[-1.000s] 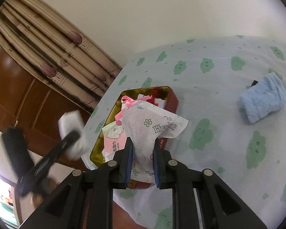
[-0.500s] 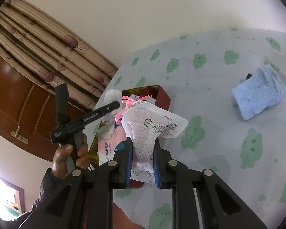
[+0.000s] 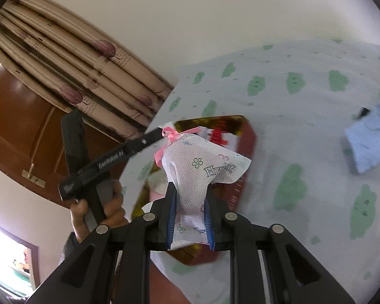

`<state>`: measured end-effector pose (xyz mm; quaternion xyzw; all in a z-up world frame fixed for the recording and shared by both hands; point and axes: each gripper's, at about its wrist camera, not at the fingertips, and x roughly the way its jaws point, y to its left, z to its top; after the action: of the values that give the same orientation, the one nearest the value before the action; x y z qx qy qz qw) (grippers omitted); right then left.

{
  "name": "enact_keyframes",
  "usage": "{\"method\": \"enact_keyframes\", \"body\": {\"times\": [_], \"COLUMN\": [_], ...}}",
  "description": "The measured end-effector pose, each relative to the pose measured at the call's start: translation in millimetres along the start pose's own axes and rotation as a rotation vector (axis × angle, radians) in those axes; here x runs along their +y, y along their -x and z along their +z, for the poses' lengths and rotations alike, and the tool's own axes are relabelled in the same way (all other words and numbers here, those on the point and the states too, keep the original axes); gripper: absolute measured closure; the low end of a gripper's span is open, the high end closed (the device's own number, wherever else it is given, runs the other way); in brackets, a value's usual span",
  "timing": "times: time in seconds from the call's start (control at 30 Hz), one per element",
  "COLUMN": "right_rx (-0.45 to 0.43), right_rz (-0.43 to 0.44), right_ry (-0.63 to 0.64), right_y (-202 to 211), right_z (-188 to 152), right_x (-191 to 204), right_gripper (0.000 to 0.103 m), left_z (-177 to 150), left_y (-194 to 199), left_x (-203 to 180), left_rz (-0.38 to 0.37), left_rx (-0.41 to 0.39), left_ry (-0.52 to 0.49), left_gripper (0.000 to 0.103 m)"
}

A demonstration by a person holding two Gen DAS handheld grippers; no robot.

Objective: Organize soft objects
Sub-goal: 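Carry the tissue packet with the right gripper toward the tin box, then lower the baby sock and tissue packet into the tin box and open both grippers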

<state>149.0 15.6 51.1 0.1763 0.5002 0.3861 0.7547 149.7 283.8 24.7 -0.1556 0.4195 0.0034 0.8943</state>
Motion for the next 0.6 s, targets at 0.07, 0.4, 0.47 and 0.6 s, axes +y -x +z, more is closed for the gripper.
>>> {"method": "enact_keyframes", "body": {"times": [0.07, 0.4, 0.47, 0.6], "right_rx": [0.008, 0.020, 0.022, 0.020], "right_rz": [0.002, -0.043, -0.059, -0.090], "right_ry": [0.000, 0.008, 0.007, -0.011], "right_y": [-12, -70, -76, -86], "right_z": [6, 29, 30, 30], "right_x": [6, 15, 12, 6], "right_gripper": [0.084, 0.082, 0.082, 0.081], "left_z": [-2, -108, -132, -157], "left_y": [11, 129, 137, 141], "left_x": [-1, -22, -31, -41], "left_rz": [0.003, 0.203, 0.232, 0.293], "left_rx": [-0.027, -0.323, -0.312, -0.283], "left_ry": [0.016, 0.155, 0.142, 0.123], "left_gripper": [0.034, 0.034, 0.034, 0.034]}}
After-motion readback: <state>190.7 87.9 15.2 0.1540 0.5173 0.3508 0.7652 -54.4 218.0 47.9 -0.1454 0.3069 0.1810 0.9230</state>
